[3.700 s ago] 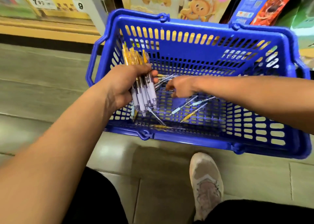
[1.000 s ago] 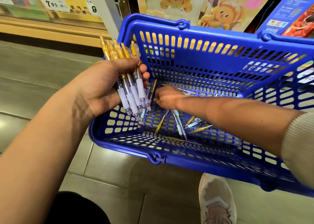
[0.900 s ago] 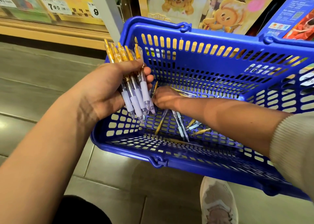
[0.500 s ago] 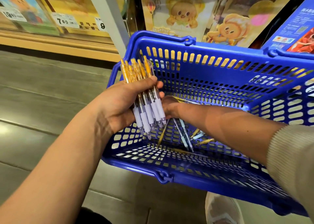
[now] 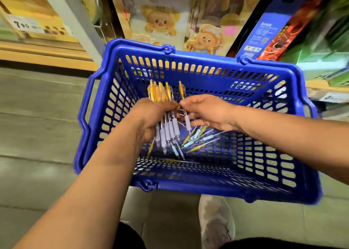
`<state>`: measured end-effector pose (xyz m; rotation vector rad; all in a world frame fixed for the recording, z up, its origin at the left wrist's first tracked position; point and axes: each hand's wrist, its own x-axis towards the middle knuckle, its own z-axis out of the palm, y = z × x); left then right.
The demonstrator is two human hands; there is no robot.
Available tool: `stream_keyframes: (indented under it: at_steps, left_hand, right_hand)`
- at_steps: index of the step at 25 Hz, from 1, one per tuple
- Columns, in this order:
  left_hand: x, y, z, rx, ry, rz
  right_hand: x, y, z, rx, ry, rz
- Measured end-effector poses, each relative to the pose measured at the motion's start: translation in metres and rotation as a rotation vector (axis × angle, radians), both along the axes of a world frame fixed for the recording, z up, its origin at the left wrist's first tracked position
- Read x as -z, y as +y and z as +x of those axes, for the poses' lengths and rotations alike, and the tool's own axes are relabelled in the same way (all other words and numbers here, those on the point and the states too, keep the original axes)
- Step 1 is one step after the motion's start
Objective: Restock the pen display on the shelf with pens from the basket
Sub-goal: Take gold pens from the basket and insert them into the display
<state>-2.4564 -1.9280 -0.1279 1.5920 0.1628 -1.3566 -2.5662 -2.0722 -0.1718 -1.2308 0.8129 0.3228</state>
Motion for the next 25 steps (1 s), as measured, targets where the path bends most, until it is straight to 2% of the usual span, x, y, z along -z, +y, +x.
stream_keyframes:
  at_steps: [2, 5, 11, 14, 19, 25]
  left_hand:
    - [-0.018, -0.004, -0.028, -0.066, 0.013, -0.043]
    - [-0.063, 0.010, -0.074, -0.171, 0.137, -0.125]
    - [-0.205, 0.073, -0.122, -0.204, 0.341, -0.143]
    - [-0.299, 0.095, -0.124, -0.127, 0.315, -0.143]
    - [-0.471, 0.135, -0.137, -0.051, 0.203, -0.176]
    - [-0.630, 0.186, -0.167, 0.098, 0.096, -0.218]
  right_hand:
    - [-0.032, 0.002, -0.023, 0.017, 0.020, -0.031]
    - [-0.092, 0.021, -0.059, 0.030, 0.091, 0.059]
    - [-0.261, 0.080, -0.113, 0.113, 0.084, 0.048]
    - [-0.352, 0.113, -0.123, 0.126, 0.065, 0.022]
    - [-0.516, 0.161, -0.146, 0.272, 0.009, -0.031]
    - [-0.677, 0.211, -0.191, 0.362, -0.027, -0.040]
